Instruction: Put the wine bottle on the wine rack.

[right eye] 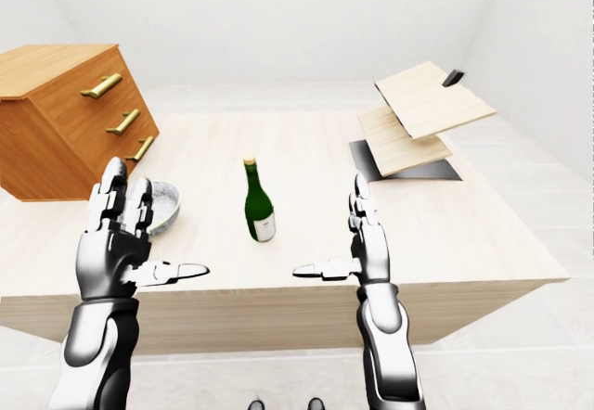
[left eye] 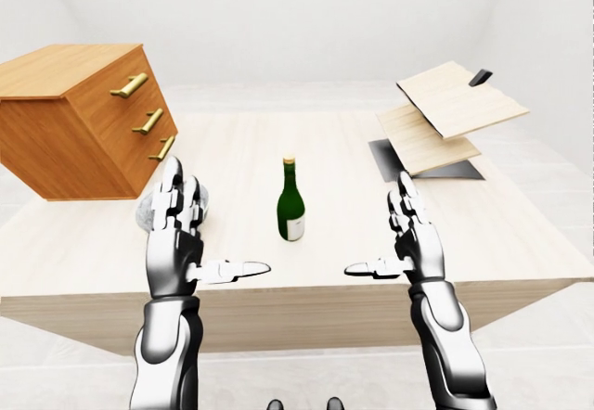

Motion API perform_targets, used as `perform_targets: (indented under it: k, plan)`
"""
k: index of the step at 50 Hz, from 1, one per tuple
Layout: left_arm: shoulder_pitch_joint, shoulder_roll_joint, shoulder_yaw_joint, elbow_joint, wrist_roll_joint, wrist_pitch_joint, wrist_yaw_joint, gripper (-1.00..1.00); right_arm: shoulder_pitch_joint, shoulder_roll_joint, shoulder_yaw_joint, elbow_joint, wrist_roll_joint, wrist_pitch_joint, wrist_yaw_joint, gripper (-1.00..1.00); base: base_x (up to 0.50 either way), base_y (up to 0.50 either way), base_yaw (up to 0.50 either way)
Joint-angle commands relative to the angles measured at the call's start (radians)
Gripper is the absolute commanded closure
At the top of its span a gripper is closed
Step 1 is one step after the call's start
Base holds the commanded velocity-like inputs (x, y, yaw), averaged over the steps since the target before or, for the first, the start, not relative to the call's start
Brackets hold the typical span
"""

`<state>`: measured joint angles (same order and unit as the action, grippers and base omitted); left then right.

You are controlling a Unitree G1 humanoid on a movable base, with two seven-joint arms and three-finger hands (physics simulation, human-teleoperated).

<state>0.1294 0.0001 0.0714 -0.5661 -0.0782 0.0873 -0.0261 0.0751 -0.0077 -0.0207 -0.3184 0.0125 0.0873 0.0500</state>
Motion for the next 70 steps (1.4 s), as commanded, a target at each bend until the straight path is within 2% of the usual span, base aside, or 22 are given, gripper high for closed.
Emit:
perform_targets:
  k: [1, 14, 40, 70]
  plan:
    - [0.003, -0.005, 0.009, -0.007, -0.016, 0.000, 0.003, -1.00, 0.007, 0.000, 0.011, -0.007, -0.010, 0.000, 0.000, -1.00, -0.50, 0.00, 0.00]
    - [0.022, -0.006, 0.001, -0.025, -0.018, 0.000, 0.006, -1.00, 0.019, 0.006, 0.023, -0.042, 0.000, 0.000, 0.001, -1.00, -0.47, -0.09, 0.00]
    - [0.030, -0.005, -0.009, 0.054, -0.005, 0.000, 0.002, -1.00, 0.018, 0.000, 0.034, -0.001, -0.014, 0.000, 0.009, -1.00, -0.01, -0.44, 0.00]
    - [0.025, -0.003, 0.005, 0.078, -0.012, 0.000, -0.005, -1.00, 0.002, 0.004, 0.043, 0.038, -0.017, 0.000, 0.014, -1.00, 0.00, 0.00, 0.50]
